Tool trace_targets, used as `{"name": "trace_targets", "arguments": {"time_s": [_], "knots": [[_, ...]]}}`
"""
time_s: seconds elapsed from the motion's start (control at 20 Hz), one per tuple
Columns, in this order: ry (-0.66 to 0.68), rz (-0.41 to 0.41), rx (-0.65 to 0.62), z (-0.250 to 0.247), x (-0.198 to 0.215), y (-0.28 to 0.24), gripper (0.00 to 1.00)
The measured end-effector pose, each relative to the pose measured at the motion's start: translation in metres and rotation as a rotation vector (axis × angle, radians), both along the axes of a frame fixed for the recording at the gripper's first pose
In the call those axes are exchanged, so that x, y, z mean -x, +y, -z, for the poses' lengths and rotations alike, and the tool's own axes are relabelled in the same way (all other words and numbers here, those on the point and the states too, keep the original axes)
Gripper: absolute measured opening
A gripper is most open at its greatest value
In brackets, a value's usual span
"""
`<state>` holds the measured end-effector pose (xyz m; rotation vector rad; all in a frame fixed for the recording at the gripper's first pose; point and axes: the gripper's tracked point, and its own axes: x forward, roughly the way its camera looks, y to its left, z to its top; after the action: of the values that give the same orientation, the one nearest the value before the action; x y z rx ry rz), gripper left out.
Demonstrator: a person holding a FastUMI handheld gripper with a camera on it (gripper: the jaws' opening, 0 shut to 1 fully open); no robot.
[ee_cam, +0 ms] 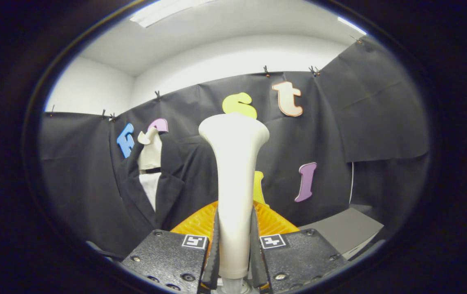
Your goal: Iron the clothes twice with a garment steamer, once on the left side and once on the right side.
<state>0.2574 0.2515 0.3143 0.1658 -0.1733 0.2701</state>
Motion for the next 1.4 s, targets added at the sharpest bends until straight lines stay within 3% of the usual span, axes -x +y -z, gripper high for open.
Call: {"name": "trace_targets", "arguments": {"time_s": [0.35, 0.75, 1.4], "knots": [[-0.033, -0.005, 0.042, -0.029, -0.006, 0.074, 0.34], [0.003, -0.023, 0.121, -0.020, -0.026, 0.120, 0.34], [0.078, -0.010, 0.185, 0.032, -0.035, 0.115, 0.34]]}}
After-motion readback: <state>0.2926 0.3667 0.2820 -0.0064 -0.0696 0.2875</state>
